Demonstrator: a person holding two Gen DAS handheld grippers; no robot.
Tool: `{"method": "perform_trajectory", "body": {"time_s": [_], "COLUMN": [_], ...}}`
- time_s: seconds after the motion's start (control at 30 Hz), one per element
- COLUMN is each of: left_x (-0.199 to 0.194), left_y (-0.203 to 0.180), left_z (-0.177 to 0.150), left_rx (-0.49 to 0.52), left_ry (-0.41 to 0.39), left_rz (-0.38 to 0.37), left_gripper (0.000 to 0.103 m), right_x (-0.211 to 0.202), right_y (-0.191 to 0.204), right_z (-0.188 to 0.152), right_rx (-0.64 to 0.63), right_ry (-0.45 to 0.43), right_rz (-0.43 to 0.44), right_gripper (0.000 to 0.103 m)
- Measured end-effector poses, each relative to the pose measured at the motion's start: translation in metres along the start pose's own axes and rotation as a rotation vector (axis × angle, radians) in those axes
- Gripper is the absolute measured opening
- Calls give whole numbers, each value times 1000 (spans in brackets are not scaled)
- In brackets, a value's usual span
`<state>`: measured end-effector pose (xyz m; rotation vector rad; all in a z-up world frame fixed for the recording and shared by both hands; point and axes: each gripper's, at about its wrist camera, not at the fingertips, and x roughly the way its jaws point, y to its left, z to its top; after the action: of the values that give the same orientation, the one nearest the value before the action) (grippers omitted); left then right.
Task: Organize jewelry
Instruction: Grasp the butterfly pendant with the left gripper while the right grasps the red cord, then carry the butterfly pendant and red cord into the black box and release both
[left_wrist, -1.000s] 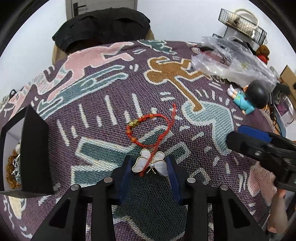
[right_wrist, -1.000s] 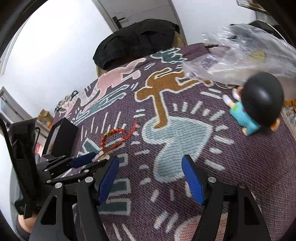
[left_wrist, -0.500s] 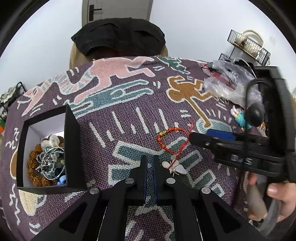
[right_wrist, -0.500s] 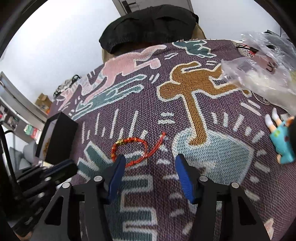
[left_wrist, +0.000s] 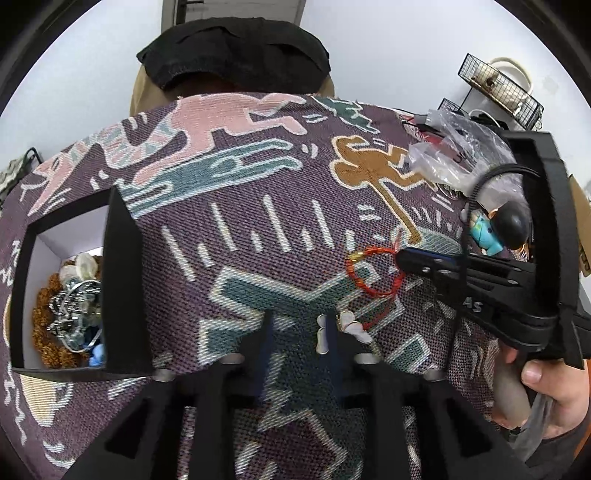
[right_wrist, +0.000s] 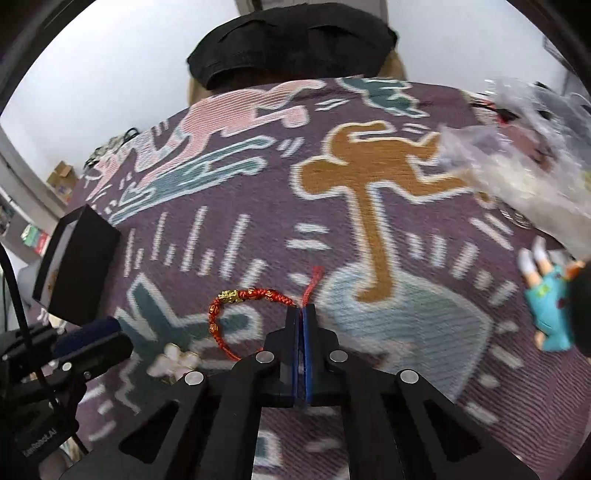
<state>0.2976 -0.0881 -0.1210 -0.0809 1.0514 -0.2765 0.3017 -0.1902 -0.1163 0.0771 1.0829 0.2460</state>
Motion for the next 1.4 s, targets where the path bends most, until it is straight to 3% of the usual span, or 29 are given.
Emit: {"method": "perform_trajectory", "body": {"time_s": [0.03,0.07,0.33,0.63,0.7,0.8,0.93,1.13,1.4], "left_x": [1,2,23,33,34,33,32,4,-52], "left_y": [-1,-3,-25,-44,-50,-53,-57,-54,-21], "left_z": [-1,-1,-4,-11,-13,-13,-13,-5,15], "left_rx": [-2,-3,19,88,117,132,146,143,90], "left_ry": [-2,-5,33,23,15,7,8,-60,-157], "left_rz": [-7,-16,5,145,175,168,186,181,195], "left_gripper": [54,57,58,58,57,41,41,41,41], "right_x": [-3,-8,-45,-71,-75,-82,-90,-99,-118], "right_y": [-5,-11,-37,-38,-36,-34,-30,-26,-4], "right_z": [-1,-3,-18,-29,-31,-34,-37,-36,-25], "right_rx": [10,20,74,88,90,94,93,86,47], "right_ry": [-8,-20,-115,-189,-201,-218,-235,-254,-300], "right_rz": [-1,-4,5,29,40,50,69,86,96], "right_gripper": [2,2,2,2,2,2,2,2,2]}}
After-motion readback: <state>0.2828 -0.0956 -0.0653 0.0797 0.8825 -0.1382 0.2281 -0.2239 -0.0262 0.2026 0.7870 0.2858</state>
